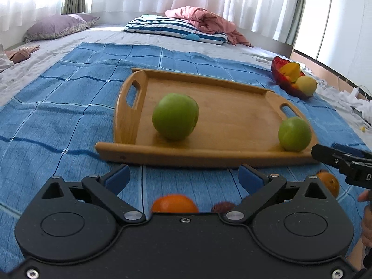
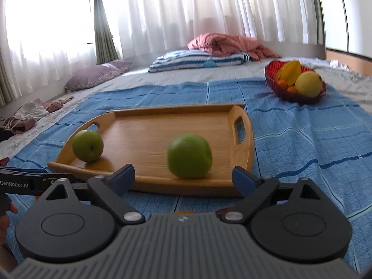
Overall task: Organize fruits
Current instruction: 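Open the left tool to set the pomelo on the tray while the right tool releases the apple, then move both tools back to the oranges beside the tray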
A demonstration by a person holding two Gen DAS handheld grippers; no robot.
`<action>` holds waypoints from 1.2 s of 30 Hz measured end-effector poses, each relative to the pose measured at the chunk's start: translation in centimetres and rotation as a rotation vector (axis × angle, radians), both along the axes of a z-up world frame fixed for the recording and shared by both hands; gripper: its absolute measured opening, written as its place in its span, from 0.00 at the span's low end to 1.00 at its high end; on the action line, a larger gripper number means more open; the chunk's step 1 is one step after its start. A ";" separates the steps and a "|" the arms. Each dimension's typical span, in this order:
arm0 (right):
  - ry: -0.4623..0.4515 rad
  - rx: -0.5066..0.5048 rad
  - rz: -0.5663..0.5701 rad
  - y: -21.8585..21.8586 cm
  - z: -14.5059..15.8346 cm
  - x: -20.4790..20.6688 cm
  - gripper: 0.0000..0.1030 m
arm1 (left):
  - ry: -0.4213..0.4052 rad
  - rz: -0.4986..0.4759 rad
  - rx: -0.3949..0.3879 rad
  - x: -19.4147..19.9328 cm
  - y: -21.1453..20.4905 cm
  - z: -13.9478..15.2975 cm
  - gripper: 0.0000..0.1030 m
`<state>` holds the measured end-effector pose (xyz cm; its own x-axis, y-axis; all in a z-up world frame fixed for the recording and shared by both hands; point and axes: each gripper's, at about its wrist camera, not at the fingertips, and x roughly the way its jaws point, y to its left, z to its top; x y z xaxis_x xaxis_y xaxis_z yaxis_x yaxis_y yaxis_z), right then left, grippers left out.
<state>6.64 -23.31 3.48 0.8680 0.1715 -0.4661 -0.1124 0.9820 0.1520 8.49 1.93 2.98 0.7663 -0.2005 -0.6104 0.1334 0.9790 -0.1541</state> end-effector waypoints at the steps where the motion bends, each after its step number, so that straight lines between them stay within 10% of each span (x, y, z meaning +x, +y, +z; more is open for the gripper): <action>1: -0.010 -0.005 0.001 0.0 0.0 -0.3 0.96 | -0.003 -0.001 0.003 -0.3 0.0 -0.1 0.97; 36: -0.051 -0.053 -0.104 0.5 -5.0 -5.2 1.00 | -0.071 0.078 -0.010 -4.4 0.8 -2.8 1.00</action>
<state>1.43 -22.80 -1.53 0.9028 0.0557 -0.4265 -0.0159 0.9952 0.0963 4.12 2.73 0.22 0.8210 -0.1439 -0.5524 0.0673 0.9854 -0.1565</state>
